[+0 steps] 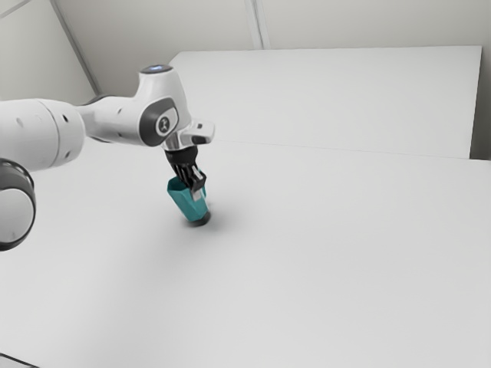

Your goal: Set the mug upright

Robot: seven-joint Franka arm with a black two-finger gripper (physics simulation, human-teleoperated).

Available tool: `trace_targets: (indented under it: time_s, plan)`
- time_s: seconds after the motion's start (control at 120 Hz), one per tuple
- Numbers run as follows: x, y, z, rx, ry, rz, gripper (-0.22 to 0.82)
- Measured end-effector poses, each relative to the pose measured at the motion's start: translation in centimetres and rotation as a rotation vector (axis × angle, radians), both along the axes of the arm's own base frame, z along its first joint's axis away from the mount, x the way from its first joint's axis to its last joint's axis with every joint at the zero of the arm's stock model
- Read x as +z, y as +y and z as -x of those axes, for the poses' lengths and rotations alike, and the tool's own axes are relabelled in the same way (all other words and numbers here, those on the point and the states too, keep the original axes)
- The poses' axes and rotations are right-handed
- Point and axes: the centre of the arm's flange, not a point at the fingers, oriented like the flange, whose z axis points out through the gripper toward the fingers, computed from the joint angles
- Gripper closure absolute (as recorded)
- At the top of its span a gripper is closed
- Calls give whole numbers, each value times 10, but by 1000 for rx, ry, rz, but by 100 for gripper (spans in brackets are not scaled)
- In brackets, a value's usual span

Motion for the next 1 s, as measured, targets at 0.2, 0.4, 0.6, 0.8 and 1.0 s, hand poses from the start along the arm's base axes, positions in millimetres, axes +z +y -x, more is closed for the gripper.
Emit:
trace_targets:
  time_s: [0.2, 0.4, 0.6, 0.8, 1.0]
  plan:
    - [-6, 1, 0, 7, 12, -4, 79]
    - [-13, 2, -1, 7, 22, -14, 79]
    - [-13, 3, -1, 10, 25, -11, 45]
    - [1, 4, -1, 7, 4, -11, 18]
    - [80, -2, 14, 14, -97, -11, 7]
